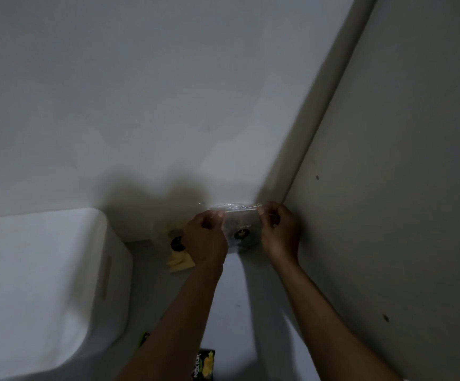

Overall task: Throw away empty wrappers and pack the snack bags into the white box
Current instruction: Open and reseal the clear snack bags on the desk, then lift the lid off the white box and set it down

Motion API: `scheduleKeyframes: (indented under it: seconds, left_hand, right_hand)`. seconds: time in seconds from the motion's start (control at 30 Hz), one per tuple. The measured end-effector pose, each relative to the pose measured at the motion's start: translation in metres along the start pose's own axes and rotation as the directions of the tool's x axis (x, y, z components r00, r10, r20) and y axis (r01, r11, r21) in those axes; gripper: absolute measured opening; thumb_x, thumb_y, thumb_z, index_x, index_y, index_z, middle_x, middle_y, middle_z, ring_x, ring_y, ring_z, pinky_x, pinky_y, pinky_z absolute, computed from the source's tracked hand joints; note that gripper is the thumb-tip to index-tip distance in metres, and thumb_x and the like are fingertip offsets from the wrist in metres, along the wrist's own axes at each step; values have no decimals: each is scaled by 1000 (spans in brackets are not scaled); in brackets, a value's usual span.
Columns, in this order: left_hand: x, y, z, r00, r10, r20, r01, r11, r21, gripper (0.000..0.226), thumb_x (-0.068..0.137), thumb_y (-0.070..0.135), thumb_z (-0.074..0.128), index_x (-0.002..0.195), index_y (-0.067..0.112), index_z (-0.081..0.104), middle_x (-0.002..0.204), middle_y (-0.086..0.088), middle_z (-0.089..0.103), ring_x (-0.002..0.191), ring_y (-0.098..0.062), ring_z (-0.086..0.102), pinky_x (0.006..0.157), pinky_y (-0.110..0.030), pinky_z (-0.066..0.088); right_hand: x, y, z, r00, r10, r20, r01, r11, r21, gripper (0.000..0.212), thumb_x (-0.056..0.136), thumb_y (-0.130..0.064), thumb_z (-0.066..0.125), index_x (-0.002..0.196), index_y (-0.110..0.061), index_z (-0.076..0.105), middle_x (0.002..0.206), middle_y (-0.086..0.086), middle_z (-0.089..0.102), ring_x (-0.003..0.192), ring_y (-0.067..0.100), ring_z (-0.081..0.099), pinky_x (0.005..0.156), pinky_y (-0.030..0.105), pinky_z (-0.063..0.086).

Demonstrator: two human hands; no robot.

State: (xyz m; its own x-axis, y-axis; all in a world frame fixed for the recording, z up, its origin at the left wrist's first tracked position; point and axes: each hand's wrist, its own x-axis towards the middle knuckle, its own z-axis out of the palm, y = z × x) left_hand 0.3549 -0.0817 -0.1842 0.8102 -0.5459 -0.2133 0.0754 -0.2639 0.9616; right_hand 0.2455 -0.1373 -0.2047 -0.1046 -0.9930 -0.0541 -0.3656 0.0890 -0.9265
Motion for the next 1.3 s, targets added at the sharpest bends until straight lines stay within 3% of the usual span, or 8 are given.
scheduleKeyframes:
  seconds: [0.1, 0.27, 0.4, 0.53, 0.67, 0.97, 1.1, 1.3]
  left_hand:
    - [-5, 4, -4, 999, 26, -25, -25, 998, 61, 29, 86, 20, 73, 110, 5, 70, 89, -1, 67, 83, -13, 63, 80, -26, 50]
    - [-20, 5, -21, 997, 77, 21, -79, 990, 119, 39, 86, 35, 72, 114, 9, 69, 97, -3, 70, 89, -16, 66, 82, -31, 55]
    - [-39, 12, -49, 989, 128, 72, -137, 982, 134, 41, 86, 43, 69, 115, 15, 68, 101, 1, 70, 90, -7, 65, 70, -10, 47]
    - [-59, 25, -95, 964, 245, 102, -257, 957, 137, 45, 84, 46, 70, 117, 15, 68, 104, -1, 72, 89, -6, 68, 79, -23, 57]
    - [-85, 42, -163, 951, 282, 126, -294, 951, 98, 38, 84, 32, 74, 117, 14, 69, 105, 3, 73, 86, 0, 67, 80, -17, 54]
    - [-144, 0, -388, 948, 248, 198, -279, 949, 146, 28, 83, 22, 75, 111, 18, 71, 104, 4, 72, 87, 5, 64, 69, -2, 45]
    - [-145, -16, -462, 966, 220, 135, -244, 949, 198, 27, 83, 23, 75, 109, 18, 72, 102, 5, 71, 85, 3, 63, 73, -12, 46]
    - [-99, -15, -506, 966, 258, -1, -248, 932, 263, 33, 83, 25, 75, 114, 13, 69, 111, -7, 67, 100, -18, 63, 84, -23, 43]
  right_hand:
    - [-4, -3, -4, 999, 37, 9, -37, 999, -14, 30, 91, -19, 66, 119, -8, 65, 112, 8, 69, 95, 19, 65, 88, 34, 53]
    - [-24, -13, -16, 997, 73, -23, -74, 995, -67, 40, 91, -24, 65, 128, -7, 60, 120, 7, 66, 97, 17, 63, 82, 21, 44]
    - [-59, -29, -27, 1000, 0, 0, 0, 994, -106, 36, 92, -28, 65, 122, -9, 62, 111, 6, 67, 96, 19, 63, 81, 19, 42]
    - [-106, -59, -32, 998, -43, 49, 44, 999, -10, 29, 93, -22, 65, 120, -11, 64, 103, 0, 66, 92, 12, 62, 76, 16, 44]
    - [-166, -86, -33, 991, -104, 83, 101, 994, 46, 10, 94, -23, 63, 102, -18, 66, 95, -6, 67, 90, 12, 64, 73, 14, 46]
    - [-356, -99, -13, 952, -95, 292, 116, 992, -57, 28, 92, -34, 65, 117, -21, 67, 105, -8, 68, 92, 3, 64, 86, 30, 55]
    - [-408, -99, 9, 933, -99, 346, 130, 989, -68, 31, 92, -32, 66, 119, -18, 67, 109, -2, 71, 89, 1, 64, 74, 19, 54]
    - [-414, -119, 47, 947, -132, 294, 167, 981, -98, 38, 93, -34, 64, 126, -16, 61, 119, 0, 67, 93, 8, 61, 80, 24, 49]
